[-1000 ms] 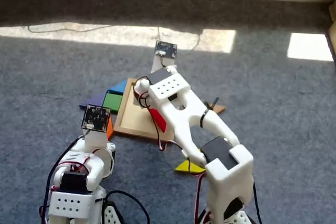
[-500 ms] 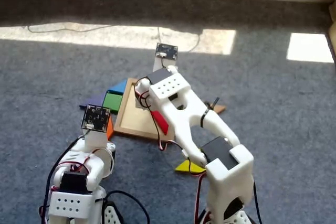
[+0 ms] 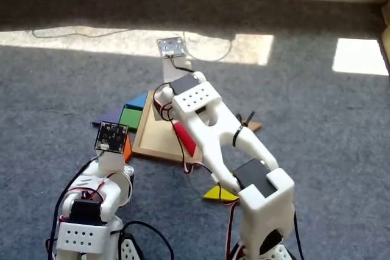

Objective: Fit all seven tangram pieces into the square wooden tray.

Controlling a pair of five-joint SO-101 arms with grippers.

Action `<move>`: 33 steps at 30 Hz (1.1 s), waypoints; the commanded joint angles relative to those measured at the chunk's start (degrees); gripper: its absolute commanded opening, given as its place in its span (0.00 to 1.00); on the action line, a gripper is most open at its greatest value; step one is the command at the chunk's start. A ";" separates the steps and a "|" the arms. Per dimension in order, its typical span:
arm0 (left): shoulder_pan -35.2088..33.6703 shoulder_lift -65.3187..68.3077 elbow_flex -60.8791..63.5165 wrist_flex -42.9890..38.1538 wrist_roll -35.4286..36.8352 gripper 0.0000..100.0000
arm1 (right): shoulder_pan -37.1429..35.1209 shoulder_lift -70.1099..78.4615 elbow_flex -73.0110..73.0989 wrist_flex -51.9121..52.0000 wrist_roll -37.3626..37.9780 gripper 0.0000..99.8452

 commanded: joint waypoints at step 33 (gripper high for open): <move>-0.66 -0.57 1.63 0.26 -0.35 0.01 | 8.92 -1.36 19.56 -0.84 8.79 0.01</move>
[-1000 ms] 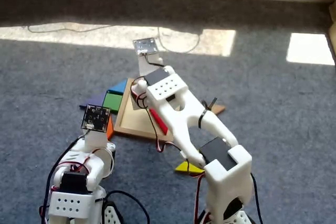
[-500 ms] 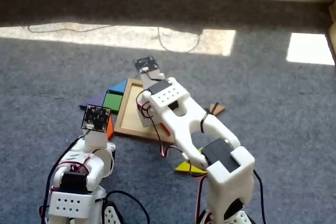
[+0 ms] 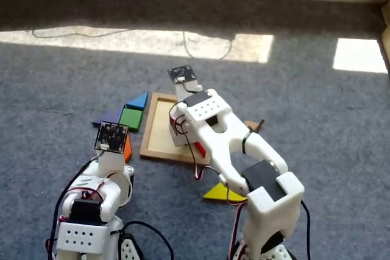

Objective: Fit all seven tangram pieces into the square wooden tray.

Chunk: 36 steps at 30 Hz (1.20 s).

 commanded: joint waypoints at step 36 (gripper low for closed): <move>-0.66 -0.57 1.63 0.26 -0.35 0.01 | 11.91 -45.05 24.13 20.00 37.89 0.18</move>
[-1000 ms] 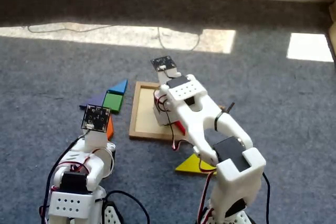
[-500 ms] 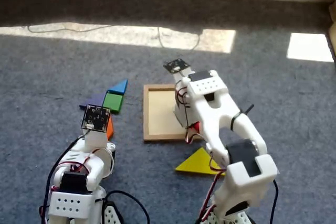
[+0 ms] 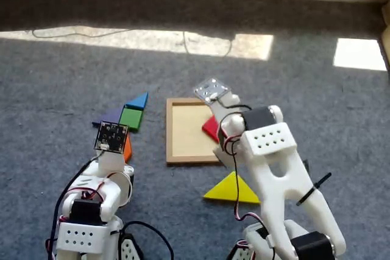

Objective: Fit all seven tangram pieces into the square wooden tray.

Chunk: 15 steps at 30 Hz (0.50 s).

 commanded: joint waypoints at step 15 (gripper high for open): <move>-0.66 -0.57 1.63 0.26 -0.35 0.01 | -11.21 -2.77 22.55 -13.67 9.05 0.41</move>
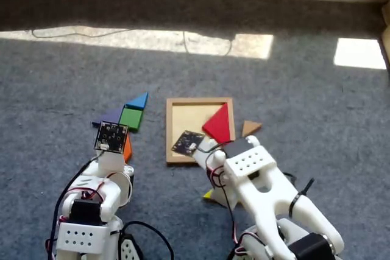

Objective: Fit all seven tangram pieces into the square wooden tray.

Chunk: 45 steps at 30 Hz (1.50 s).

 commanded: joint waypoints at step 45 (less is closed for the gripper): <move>-0.66 -0.57 1.63 0.26 -0.35 0.01 | -3.21 -3.91 -1.45 -1.36 0.44 0.24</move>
